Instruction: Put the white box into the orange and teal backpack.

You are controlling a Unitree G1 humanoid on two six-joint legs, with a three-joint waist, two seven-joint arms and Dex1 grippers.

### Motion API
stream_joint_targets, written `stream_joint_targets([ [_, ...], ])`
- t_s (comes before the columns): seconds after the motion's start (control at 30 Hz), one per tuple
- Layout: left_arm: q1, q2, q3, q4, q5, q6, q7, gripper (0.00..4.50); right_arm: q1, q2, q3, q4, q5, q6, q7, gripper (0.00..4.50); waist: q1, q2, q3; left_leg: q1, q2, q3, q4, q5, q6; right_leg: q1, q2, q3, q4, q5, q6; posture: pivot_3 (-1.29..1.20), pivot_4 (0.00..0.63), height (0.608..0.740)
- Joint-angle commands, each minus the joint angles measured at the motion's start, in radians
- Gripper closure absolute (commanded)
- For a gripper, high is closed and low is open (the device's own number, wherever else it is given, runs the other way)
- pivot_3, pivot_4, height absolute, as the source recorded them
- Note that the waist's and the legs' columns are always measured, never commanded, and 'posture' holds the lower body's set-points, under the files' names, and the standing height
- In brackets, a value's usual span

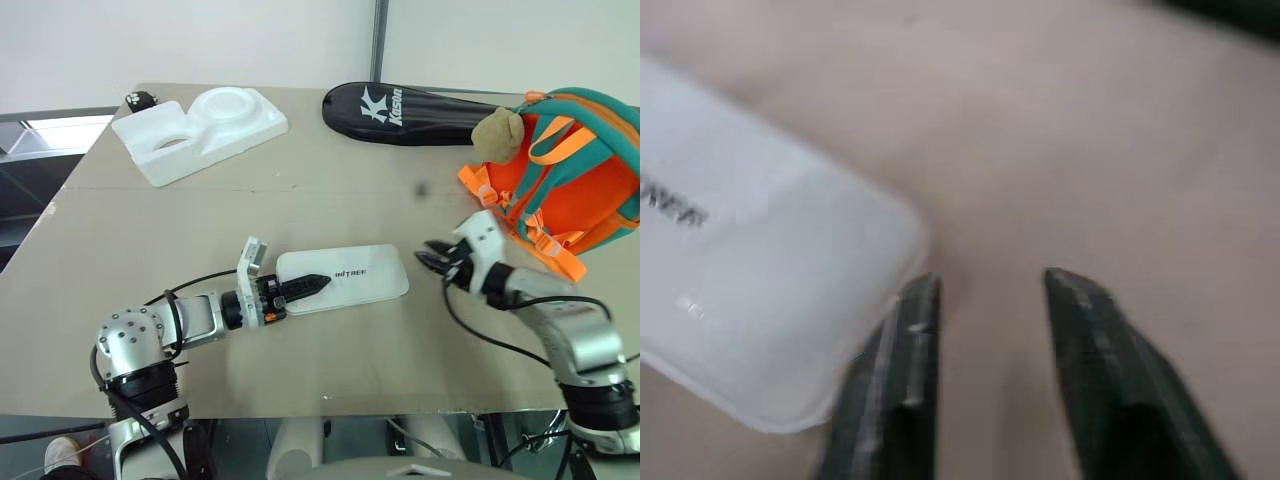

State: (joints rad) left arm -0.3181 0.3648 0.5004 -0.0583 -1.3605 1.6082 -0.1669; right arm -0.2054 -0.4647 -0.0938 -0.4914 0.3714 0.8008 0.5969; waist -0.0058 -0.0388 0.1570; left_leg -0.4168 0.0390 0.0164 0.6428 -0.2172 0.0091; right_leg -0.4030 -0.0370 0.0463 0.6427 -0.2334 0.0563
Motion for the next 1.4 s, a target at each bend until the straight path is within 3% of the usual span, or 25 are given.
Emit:
stream_joint_targets([
  [0.03, -0.023, 0.005, 0.013, -0.040, -0.082, -0.048, 0.041, 3.39, 0.055, -0.037, -0.237, -0.202, 0.184, 0.142, -0.014, 1.81, -0.001, 0.000, 0.000, 0.000, 0.000, 0.000, 0.000, 0.000, 0.000, 0.000, 0.000, 0.000, 0.000, 0.000, 0.000, 0.00, 0.150, 0.740],
  [0.07, -0.036, -0.003, 0.012, -0.042, -0.102, -0.068, 0.060, 3.39, 0.069, -0.042, -0.313, -0.245, 0.218, 0.199, -0.039, 1.13, 0.001, 0.001, 0.001, 0.000, 0.000, 0.000, -0.001, 0.000, 0.000, 0.000, 0.000, 0.000, 0.000, 0.000, 0.000, 0.00, 0.150, 0.740],
  [0.13, -0.056, -0.012, -0.001, -0.045, -0.147, -0.109, 0.094, 3.39, 0.065, -0.038, -0.415, -0.283, 0.238, 0.298, -0.131, 0.62, 0.003, 0.001, 0.001, 0.000, 0.000, 0.000, -0.001, 0.000, 0.000, -0.001, 0.000, 0.000, 0.000, 0.000, 0.000, 0.00, 0.150, 0.740],
  [0.17, -0.065, -0.014, -0.013, -0.046, -0.170, -0.128, 0.111, 3.39, 0.051, -0.035, -0.443, -0.286, 0.228, 0.335, -0.185, 0.12, 0.003, 0.001, 0.001, 0.000, 0.000, 0.000, -0.001, 0.000, 0.000, -0.001, 0.000, 0.000, 0.000, 0.000, 0.000, 0.00, 0.150, 0.740],
  [0.27, -0.092, -0.015, -0.061, -0.045, -0.202, -0.171, 0.149, 3.39, -0.036, -0.010, -0.472, -0.235, 0.182, 0.393, -0.325, 0.12, -0.002, 0.001, 0.001, 0.000, 0.000, 0.001, -0.001, 0.000, 0.000, -0.001, 0.000, 0.001, 0.000, -0.002, -0.004, 0.00, 0.150, 0.740],
  [0.37, -0.122, -0.010, -0.109, -0.033, -0.205, -0.207, 0.168, 3.39, -0.206, 0.055, -0.448, -0.055, 0.094, 0.343, -0.479, 0.12, -0.011, 0.001, 0.001, 0.001, 0.000, 0.003, 0.000, 0.000, 0.000, -0.001, 0.000, 0.004, 0.000, -0.001, -0.004, 0.00, 0.150, 0.740],
  [0.53, -0.127, 0.014, -0.145, -0.028, -0.222, -0.255, 0.178, 3.39, -0.364, 0.088, -0.354, 0.197, 0.007, 0.162, -0.520, 0.12, -0.009, 0.002, 0.001, 0.000, 0.000, 0.003, -0.002, 0.000, 0.000, -0.003, 0.002, 0.005, 0.000, -0.001, -0.003, 0.00, 0.150, 0.740],
  [0.6, -0.120, 0.021, -0.154, -0.040, -0.221, -0.277, 0.180, 3.39, -0.389, 0.072, -0.317, 0.287, -0.041, 0.091, -0.526, 0.65, -0.008, 0.002, 0.001, -0.002, 0.000, 0.004, -0.005, 0.000, 0.000, -0.005, 0.002, 0.005, -0.001, 0.001, 0.000, 0.00, 0.150, 0.740],
  [0.67, -0.106, 0.024, -0.152, -0.061, -0.228, -0.308, 0.191, 3.39, -0.414, 0.046, -0.262, 0.382, -0.103, -0.012, -0.518, 1.44, -0.007, 0.002, 0.001, -0.005, 0.000, 0.004, -0.006, 0.000, 0.000, -0.007, 0.002, 0.005, -0.001, 0.000, 0.000, 0.00, 0.150, 0.740],
  [0.87, -0.053, 0.019, -0.127, -0.143, -0.191, -0.443, 0.183, 3.39, -0.451, 0.022, -0.168, 0.467, -0.112, -0.257, -0.359, 4.40, -0.009, 0.002, 0.002, -0.013, 0.000, 0.005, -0.005, 0.000, 0.000, -0.014, 0.001, 0.005, -0.003, 0.001, 0.001, 0.00, 0.150, 0.740],
  [1.03, -0.059, 0.028, -0.114, -0.181, -0.079, -0.596, 0.146, 3.39, -0.495, 0.035, -0.109, 0.419, 0.005, -0.319, -0.141, 4.46, -0.010, 0.003, 0.002, -0.011, 0.000, 0.003, -0.005, 0.000, 0.000, -0.014, 0.002, 0.004, -0.001, 0.001, 0.001, 0.00, 0.150, 0.740],
  [1.17, -0.076, 0.054, -0.094, -0.191, 0.033, -0.715, 0.118, 3.39, -0.544, 0.050, -0.069, 0.303, 0.192, -0.236, 0.036, 4.46, -0.010, 0.004, 0.002, -0.011, 0.000, 0.004, -0.005, 0.000, 0.000, -0.014, 0.002, 0.005, -0.001, 0.001, 0.001, 0.00, 0.150, 0.740],
  [1.3, -0.075, 0.095, -0.062, -0.195, 0.127, -0.806, 0.060, 3.39, -0.559, 0.059, -0.040, 0.214, 0.337, -0.138, 0.113, 4.46, -0.011, 0.004, 0.003, -0.014, 0.000, 0.003, -0.005, 0.000, 0.000, -0.015, 0.002, 0.003, -0.002, 0.001, 0.001, 0.00, 0.150, 0.740],
  [1.4, -0.023, 0.181, -0.026, -0.205, 0.137, -0.799, -0.017, 3.39, -0.544, 0.031, -0.008, 0.162, 0.399, -0.081, 0.166, 4.46, -0.011, 0.004, 0.003, -0.014, 0.001, 0.002, -0.005, 0.000, 0.000, -0.015, 0.002, 0.002, -0.002, 0.001, 0.001, 0.00, 0.150, 0.740],
])
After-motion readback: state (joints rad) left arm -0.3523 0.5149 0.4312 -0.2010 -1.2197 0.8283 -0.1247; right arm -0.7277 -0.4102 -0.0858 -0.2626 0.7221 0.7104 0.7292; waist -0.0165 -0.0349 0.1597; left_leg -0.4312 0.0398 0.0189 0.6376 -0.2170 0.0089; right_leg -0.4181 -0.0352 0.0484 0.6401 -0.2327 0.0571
